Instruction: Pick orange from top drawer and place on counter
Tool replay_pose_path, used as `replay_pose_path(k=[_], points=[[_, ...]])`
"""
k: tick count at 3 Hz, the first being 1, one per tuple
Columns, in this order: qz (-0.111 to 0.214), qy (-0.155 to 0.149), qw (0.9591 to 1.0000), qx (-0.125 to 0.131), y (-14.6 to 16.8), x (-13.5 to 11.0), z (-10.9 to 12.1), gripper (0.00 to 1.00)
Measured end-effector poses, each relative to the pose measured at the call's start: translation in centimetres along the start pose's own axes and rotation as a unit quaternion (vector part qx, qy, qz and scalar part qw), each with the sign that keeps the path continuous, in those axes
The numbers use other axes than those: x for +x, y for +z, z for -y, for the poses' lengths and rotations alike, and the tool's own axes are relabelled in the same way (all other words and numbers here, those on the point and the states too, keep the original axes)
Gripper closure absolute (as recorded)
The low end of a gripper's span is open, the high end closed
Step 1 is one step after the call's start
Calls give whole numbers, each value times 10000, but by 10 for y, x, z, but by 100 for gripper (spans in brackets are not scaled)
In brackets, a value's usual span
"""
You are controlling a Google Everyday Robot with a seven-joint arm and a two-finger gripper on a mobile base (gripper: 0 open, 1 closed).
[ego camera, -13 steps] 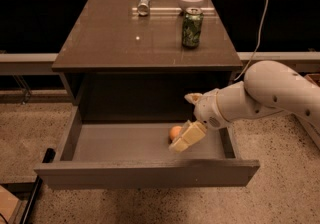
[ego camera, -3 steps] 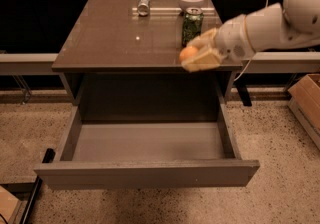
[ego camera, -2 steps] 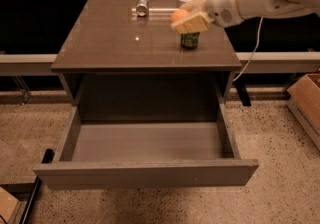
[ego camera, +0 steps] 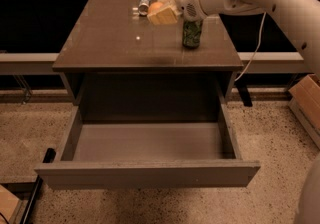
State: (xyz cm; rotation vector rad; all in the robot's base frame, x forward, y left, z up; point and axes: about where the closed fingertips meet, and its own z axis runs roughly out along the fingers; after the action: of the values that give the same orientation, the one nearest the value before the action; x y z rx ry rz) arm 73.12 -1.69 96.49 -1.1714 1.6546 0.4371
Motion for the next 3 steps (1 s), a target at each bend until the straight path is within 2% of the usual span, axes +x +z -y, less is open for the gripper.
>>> replay_pose_path(k=[2, 3], points=[[-303, 482, 9981, -242, 64, 40, -32, 100], [-366, 503, 9977, -287, 82, 45, -47, 82]])
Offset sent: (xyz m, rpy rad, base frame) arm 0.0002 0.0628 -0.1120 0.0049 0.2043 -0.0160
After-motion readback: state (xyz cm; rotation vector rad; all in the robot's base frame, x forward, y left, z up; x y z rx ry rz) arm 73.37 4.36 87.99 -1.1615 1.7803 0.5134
